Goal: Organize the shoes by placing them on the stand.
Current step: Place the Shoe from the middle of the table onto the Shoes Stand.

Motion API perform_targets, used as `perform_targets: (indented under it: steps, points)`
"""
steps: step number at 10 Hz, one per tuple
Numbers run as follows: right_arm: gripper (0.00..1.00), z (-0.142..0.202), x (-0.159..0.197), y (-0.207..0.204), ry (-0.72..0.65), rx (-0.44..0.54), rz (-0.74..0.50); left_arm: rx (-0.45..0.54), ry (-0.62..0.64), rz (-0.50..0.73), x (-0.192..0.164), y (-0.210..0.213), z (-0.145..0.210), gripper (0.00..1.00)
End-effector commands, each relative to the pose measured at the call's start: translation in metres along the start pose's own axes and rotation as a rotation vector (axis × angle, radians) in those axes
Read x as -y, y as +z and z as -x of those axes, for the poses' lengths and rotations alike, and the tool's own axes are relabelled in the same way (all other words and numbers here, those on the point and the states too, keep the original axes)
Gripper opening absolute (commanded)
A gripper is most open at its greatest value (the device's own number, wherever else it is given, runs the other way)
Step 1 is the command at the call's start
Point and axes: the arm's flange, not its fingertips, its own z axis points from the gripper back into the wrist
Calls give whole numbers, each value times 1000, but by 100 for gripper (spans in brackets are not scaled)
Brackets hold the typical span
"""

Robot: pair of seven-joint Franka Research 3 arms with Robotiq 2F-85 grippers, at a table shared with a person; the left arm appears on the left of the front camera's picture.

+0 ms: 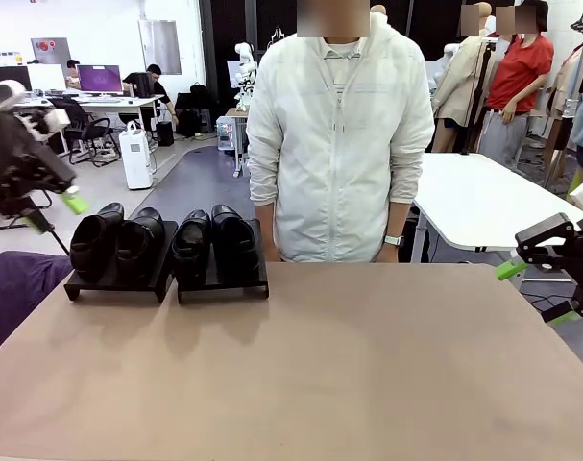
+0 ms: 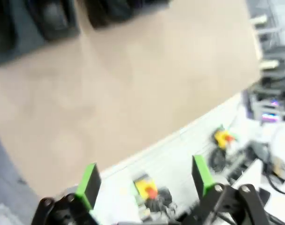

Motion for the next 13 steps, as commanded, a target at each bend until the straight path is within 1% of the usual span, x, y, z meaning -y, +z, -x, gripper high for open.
perform_targets:
  steps: [1,2,3,4,5,6,7,8,13]
  points:
    - [100,-2,-1,2,23,-5,-34,50,24,-35,8,-1,64,100]
    - [100,-2,-1,2,23,-5,-34,119,61,-57,9,-4,102,100]
    - [100,-2,-1,2,23,-5,-34,178,120,-69,2,-10,124,100]
    - [100,-2,-1,2,23,-5,-34,165,173,-41,-16,-25,133,100]
    - [100,-2,-1,2,23,-5,-34,109,180,24,-38,-40,129,100]
    - [100,-2,-1,2,23,-5,-34,35,186,52,-61,-51,120,100]
    - [100,-2,-1,2,23,-5,-34,-20,148,45,-77,-58,101,100]
    - [100,-2,-1,2,23,-5,-34,94,182,9,-39,-43,142,100]
    - [100,-2,-1,2,23,-5,-34,94,182,9,-39,-43,142,100]
